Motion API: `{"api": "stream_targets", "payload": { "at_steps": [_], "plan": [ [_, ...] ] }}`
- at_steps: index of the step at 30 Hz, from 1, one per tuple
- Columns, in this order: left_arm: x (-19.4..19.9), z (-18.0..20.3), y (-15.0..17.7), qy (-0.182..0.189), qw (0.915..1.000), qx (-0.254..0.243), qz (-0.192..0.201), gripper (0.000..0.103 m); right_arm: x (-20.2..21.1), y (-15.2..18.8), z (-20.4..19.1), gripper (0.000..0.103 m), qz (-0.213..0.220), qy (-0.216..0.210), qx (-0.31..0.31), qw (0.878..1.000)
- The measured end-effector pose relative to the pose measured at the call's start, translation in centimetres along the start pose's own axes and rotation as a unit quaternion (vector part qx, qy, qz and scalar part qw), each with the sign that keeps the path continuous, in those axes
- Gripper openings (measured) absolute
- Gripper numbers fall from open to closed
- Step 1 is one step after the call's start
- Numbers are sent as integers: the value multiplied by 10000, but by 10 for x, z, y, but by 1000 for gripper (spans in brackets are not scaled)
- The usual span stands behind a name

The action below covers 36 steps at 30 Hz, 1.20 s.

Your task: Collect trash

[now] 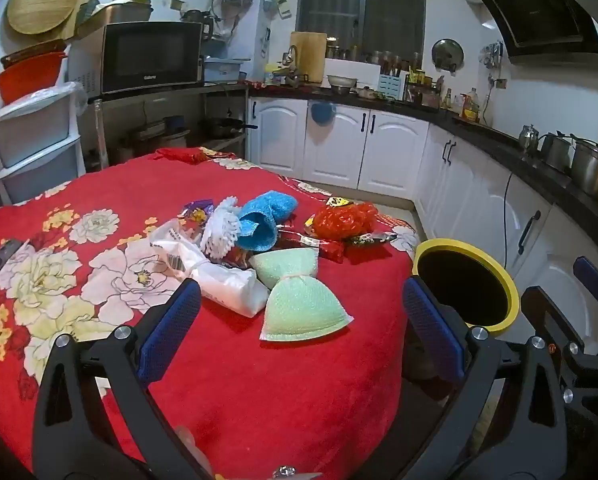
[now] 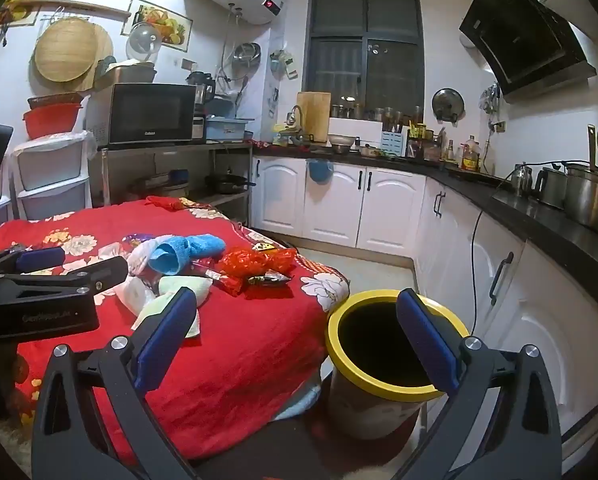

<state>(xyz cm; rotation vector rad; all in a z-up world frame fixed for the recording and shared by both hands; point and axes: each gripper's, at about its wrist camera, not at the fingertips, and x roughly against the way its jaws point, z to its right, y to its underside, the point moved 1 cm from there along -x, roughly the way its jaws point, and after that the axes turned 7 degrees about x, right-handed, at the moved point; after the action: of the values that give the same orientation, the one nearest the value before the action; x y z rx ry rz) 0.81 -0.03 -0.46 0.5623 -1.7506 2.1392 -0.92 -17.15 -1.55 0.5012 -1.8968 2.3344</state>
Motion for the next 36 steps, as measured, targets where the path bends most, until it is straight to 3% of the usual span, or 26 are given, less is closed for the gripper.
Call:
{"api": "stream_targets", "payload": {
  "at_steps": [36],
  "plan": [
    [6, 2, -5, 47, 10000, -33, 69, 92, 1, -2, 16, 97, -35, 213, -255, 9994]
  ]
}}
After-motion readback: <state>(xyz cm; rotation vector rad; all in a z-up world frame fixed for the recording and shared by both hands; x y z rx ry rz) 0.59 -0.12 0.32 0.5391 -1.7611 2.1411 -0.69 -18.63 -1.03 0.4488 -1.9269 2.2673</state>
